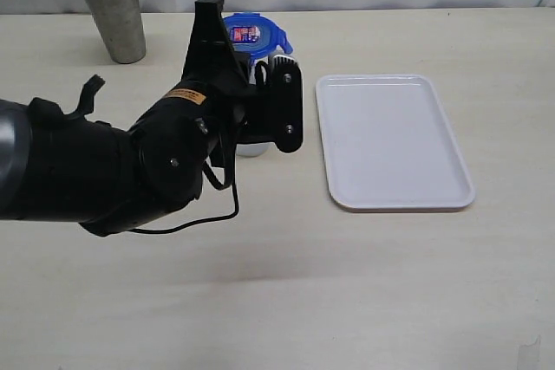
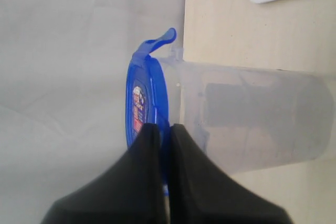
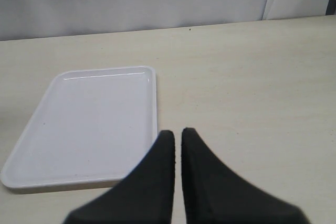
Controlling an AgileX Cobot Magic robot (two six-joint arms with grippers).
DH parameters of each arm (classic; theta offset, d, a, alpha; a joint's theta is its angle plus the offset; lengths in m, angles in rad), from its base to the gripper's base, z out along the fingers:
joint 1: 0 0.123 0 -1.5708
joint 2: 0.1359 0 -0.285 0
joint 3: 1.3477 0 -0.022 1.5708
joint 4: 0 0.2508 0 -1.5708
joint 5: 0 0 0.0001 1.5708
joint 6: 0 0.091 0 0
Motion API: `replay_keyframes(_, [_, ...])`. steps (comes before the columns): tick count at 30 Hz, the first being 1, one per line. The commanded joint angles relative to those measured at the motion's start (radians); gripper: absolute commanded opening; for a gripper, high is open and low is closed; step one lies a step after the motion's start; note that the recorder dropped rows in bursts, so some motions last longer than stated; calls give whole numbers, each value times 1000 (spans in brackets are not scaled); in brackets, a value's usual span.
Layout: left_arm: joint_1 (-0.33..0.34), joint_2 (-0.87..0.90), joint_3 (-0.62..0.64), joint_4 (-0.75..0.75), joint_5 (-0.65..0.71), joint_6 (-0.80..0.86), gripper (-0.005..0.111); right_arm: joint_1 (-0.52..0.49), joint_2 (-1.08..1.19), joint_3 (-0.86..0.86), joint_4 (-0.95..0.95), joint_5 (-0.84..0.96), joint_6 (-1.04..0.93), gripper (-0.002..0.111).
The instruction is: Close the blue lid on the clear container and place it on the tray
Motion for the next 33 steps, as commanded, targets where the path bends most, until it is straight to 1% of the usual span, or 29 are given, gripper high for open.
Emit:
replay_keyframes(1, [-3, -7, 4, 9, 4, 31, 0, -4, -4, 2, 1, -4, -7, 5])
replay_keyframes(7, [-3, -7, 4, 0, -7, 31, 0, -4, -4, 2, 1, -4, -7, 5])
replay_keyframes(11, [-3, -7, 4, -15, -65, 31, 0, -4, -4, 2, 1, -4, -7, 5])
replay_keyframes(15, [-3, -7, 4, -21, -34, 31, 0, -4, -4, 2, 1, -4, -7, 5])
replay_keyframes(19, [-3, -7, 4, -24, -32, 31, 0, -4, -4, 2, 1, -4, -7, 5])
replay_keyframes(25, [-20, -7, 4, -29, -25, 31, 0, -4, -4, 2, 1, -4, -7, 5])
replay_keyframes(33, [-20, -8, 4, -34, -28, 31, 0, -4, -4, 2, 1, -4, -7, 5])
